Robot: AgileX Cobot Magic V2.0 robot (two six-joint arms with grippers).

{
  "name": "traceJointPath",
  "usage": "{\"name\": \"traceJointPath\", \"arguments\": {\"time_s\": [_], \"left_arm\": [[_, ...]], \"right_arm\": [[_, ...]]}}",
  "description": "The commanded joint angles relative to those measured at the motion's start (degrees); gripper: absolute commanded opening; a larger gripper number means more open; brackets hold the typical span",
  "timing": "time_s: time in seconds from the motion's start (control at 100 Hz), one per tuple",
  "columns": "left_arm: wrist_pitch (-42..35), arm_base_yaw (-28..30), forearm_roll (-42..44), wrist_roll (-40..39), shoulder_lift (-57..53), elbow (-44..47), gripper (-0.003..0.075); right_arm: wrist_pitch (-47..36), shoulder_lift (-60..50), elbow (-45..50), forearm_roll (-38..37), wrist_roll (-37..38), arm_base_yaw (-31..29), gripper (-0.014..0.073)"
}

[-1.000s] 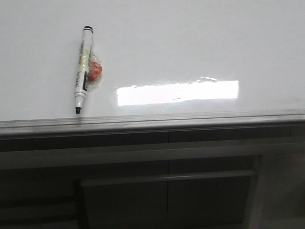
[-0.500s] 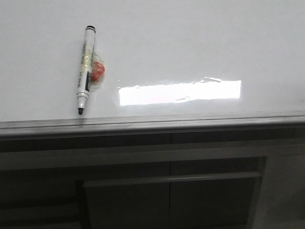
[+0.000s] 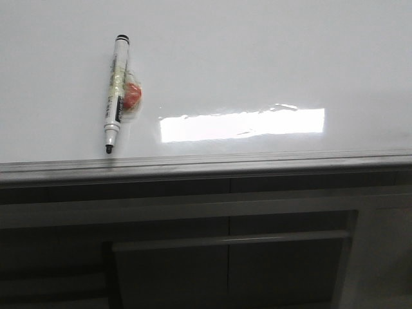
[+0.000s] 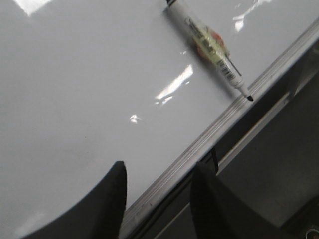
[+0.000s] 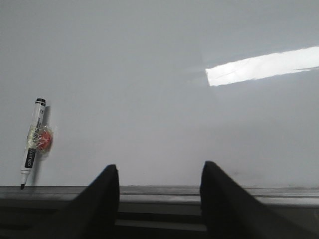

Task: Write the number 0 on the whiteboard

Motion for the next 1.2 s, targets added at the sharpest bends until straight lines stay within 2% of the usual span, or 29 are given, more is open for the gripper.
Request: {"name": "traceJointPath", "arguments": {"time_s": [0.0,0.15,0.28,0.33,0.57,0.76,1.09,1.19], "left_arm": [[-2.4,-5.9,4.5,-10.8,4.0,-5.4,0.0285],[-10.1,-14.4,3.5,-24.9,9.2,-6.5,0.0306],[-11.3,-18.0,3.4,-32.0,14.5,-6.5,0.0461],[-11.6,-18.3,3.4,-34.5,16.4,-6.5,0.0496],[-14.8,-17.6,3.6,-48.1,21.9,-6.5,0.0429],[-17.4,-17.6,3.9,-49.8,25.8,-6.5,0.0421],[-21.2,-17.6,13.6,-58.0,30.8,-6.5,0.0421],[-22.9,-17.6,14.0,-58.0,31.3,-6.5,0.0421]], "right_arm": [[-4.0,1.0,-2.1,-0.6,-0.1,-0.2,0.0325],[-3.9,1.0,-2.1,-0.7,-0.1,-0.2,0.0324],[-3.9,1.0,-2.1,-0.7,-0.1,-0.2,0.0324],[-3.8,1.0,-2.1,-0.7,-0.1,-0.2,0.0324],[-1.7,1.0,-2.1,-0.7,-0.1,-0.2,0.0324],[-1.1,1.0,-1.5,-0.7,-0.1,-0.2,0.0324],[-0.3,1.0,-1.5,-0.7,-0.1,-0.2,0.0324],[0.1,1.0,-1.5,-0.7,-0.1,-0.2,0.0324]]}}
